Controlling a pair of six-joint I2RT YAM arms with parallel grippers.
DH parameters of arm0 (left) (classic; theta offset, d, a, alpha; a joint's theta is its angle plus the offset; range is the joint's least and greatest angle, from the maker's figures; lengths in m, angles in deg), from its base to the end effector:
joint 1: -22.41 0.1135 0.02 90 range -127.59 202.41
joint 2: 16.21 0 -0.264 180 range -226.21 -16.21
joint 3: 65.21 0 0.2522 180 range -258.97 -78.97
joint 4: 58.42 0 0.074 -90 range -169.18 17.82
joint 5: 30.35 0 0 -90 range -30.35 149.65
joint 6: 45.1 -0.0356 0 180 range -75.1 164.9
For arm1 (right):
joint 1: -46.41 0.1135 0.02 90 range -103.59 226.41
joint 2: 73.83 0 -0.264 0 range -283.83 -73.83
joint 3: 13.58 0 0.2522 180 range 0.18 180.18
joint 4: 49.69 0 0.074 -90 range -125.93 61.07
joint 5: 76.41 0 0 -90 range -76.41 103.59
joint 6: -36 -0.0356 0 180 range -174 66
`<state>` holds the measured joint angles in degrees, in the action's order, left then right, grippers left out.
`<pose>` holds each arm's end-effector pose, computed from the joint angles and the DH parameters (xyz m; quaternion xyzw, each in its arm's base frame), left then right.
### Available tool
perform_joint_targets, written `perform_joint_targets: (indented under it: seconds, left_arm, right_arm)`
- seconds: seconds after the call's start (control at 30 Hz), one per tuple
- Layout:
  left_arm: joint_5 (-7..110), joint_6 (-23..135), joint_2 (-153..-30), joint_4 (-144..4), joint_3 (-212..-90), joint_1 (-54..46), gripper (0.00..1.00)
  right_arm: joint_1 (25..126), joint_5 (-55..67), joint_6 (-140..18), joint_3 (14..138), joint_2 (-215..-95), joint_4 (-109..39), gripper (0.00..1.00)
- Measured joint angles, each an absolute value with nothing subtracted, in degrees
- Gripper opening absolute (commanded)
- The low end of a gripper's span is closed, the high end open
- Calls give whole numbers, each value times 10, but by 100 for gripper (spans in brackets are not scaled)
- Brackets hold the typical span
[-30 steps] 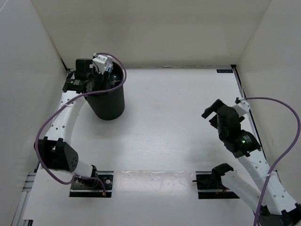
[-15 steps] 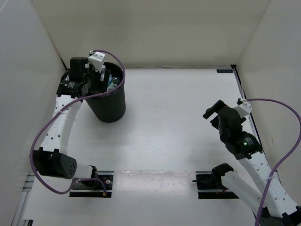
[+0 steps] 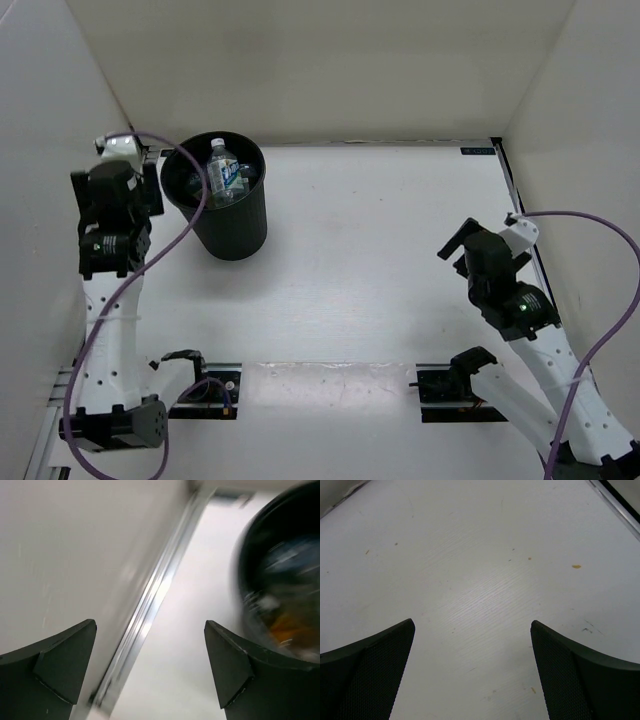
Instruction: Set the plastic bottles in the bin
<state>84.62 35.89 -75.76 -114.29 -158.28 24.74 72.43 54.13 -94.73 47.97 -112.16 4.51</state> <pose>0.1940 0.0229 0.4399 -0.0729 0.8167 0.2324 0.5231 0.1282 0.0368 0.3246 0.2738 0.7878 0.0024 0.5517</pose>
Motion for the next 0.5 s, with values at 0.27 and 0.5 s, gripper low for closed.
perform_joint_targets:
  seconds: [0.27, 0.5]
  left_arm:
    - [913, 395, -642, -1168, -1285, 313, 100]
    - [891, 388, -595, -1181, -1105, 317, 100]
  right_arm:
    - [724, 554, -945, 448, -1011, 82, 100]
    - [724, 553, -1003, 387, -981, 122, 100]
